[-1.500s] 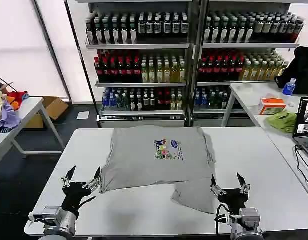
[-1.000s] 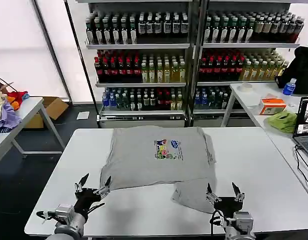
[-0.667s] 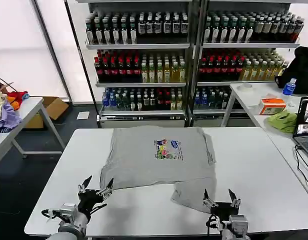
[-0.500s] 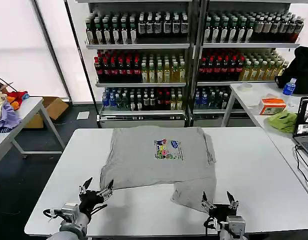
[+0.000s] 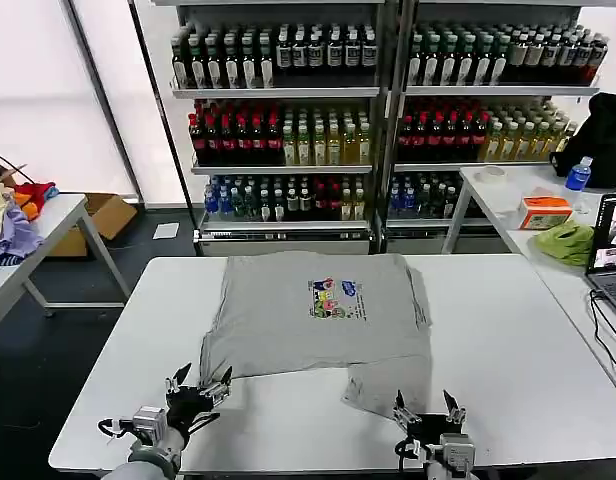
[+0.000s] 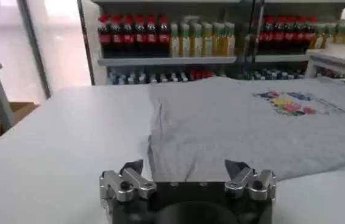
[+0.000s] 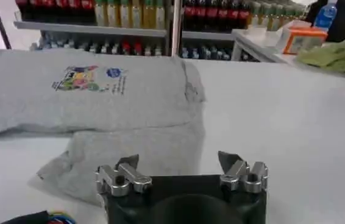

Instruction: Fold and organize the clothes.

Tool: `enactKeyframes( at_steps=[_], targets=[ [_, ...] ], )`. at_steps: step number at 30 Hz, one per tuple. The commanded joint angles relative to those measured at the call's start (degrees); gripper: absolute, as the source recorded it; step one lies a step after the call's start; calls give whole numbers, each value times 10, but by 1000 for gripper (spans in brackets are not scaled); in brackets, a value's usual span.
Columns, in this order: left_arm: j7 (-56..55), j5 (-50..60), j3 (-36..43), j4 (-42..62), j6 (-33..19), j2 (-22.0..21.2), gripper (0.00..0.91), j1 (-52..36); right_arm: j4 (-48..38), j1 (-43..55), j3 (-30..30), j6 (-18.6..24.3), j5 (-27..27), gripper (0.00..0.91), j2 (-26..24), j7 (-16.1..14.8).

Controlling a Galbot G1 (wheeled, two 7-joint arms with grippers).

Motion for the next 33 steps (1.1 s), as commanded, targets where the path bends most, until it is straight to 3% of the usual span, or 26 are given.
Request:
enactKeyframes(
  at_steps=[1, 12, 14, 15, 16, 17, 18, 19, 33],
  targets=[
    [0, -8, 0, 21, 1, 2, 907, -6, -6, 1, -3, 0, 2, 907, 1, 2],
    [0, -13, 4, 20, 1, -1, 907, -3, -16, -2, -11, 0, -1, 907, 4, 6],
    [-1, -14, 4, 18, 1, -1, 776, -2, -18, -4, -12, 0, 1, 907, 5, 7],
    [-2, -14, 4, 18, 1, -1, 645, -1, -19, -5, -12, 0, 4, 635, 4, 9],
    [-2, -14, 5, 19, 1, -1, 494, -1, -20, -5, -13, 0, 5, 484, 3, 10],
    [-2, -14, 5, 20, 1, 0, 272, 0, -21, -6, -13, 1, 5, 232, 3, 10],
    [-2, -15, 4, 22, 2, 0, 181, -1, -21, -6, -13, 1, 5, 121, 3, 10],
    [-2, -16, 4, 23, 2, 0, 30, -1, -21, -7, -13, 2, 5, 0, 3, 10],
    [3, -20, 8, 21, 4, -6, 10, 12, -31, -4, -13, 7, 24, 0, 1, 17]
  ],
)
